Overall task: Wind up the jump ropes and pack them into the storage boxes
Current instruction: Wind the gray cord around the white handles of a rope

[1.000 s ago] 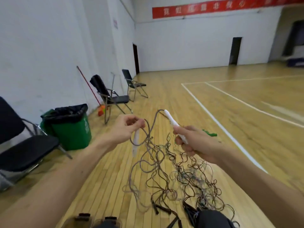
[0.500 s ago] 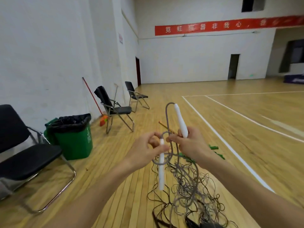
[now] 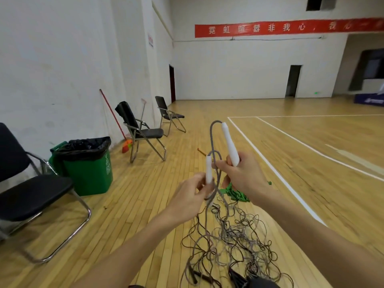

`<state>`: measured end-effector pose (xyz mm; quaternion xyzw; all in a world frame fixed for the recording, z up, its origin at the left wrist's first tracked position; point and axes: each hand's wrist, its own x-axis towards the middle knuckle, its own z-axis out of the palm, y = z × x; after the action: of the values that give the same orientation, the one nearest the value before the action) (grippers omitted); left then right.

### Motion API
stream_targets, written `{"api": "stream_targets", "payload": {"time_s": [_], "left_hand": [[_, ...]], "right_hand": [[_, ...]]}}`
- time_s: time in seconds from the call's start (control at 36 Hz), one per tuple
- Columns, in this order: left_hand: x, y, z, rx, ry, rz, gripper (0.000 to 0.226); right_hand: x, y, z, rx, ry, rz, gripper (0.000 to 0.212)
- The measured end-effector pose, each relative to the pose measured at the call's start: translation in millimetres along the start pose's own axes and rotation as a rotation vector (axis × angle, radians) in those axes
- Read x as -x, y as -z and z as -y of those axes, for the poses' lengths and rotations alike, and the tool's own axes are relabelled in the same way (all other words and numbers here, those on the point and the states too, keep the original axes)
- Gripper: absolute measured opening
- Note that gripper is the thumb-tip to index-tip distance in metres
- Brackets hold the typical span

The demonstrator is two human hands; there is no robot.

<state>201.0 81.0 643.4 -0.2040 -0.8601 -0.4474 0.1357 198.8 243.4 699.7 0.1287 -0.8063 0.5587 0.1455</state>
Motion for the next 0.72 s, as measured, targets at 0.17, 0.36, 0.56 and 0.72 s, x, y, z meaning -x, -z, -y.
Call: {"api": "stream_targets", "payload": {"time_s": [0.17,0.36,0.56,0.72], "left_hand": [[4.2,0.5,15.7,-0.157,0.026,0.067,0.014],[-10.7,26.0,45.1,-0.917,-0.283,-0.053,0.034],[-11.2,39.7,38.1,-0.715,-0.164,0.165,0.037],[-16.2,37.8,36.5,-0.414,-0.130,0.101,0.040]], "right_hand": [[-8.5,-1.8,-17.4,0.231,0.014,0.042,0.031],[-21.4,2.7,-47.8,0.148,-0.365,0.256,0.034],[-16.1,-2.1,-52.3,0.315,-0.186,0.324,0.047],[-19.0,-7.9,-46.3,0.392,-0.055,0.473,0.039]]}}
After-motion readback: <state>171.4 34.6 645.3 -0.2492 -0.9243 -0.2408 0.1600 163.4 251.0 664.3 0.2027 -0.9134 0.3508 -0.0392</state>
